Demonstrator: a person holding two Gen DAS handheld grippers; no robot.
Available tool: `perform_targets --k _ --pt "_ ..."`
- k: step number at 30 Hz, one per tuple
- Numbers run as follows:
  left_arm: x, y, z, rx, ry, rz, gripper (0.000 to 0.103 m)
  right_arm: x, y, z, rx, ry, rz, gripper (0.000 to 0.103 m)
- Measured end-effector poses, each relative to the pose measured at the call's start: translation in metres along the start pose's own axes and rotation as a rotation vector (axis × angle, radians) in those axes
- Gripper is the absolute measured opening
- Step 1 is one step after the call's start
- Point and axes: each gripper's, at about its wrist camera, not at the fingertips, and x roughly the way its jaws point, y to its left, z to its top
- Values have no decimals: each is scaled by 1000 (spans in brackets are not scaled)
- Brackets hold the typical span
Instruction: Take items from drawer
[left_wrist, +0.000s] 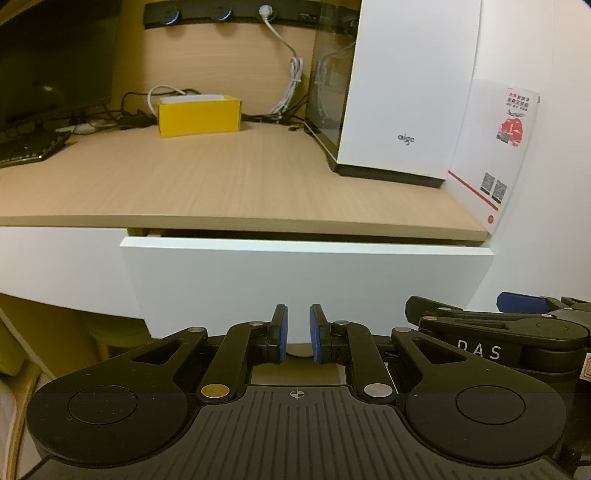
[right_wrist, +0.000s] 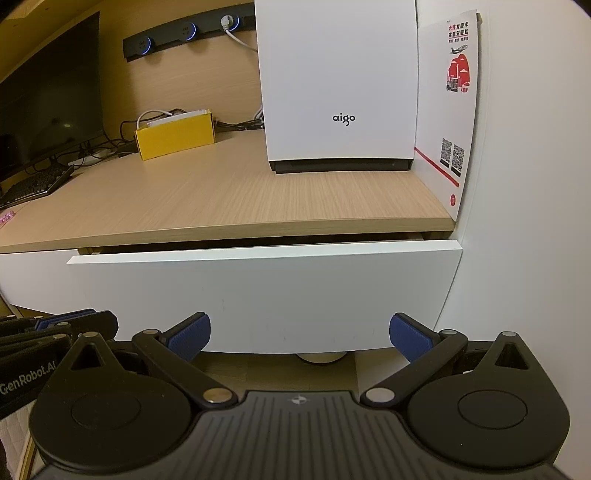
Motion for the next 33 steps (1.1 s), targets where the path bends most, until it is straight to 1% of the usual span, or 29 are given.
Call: perform_targets --k 25,33 --pt "3 -2 1 -11 -3 -3 15 0 -1 0 52 -6 -73 103" --pt "6 -5 3 -9 -4 -14 15 0 -1 -1 68 -8 -96 103"
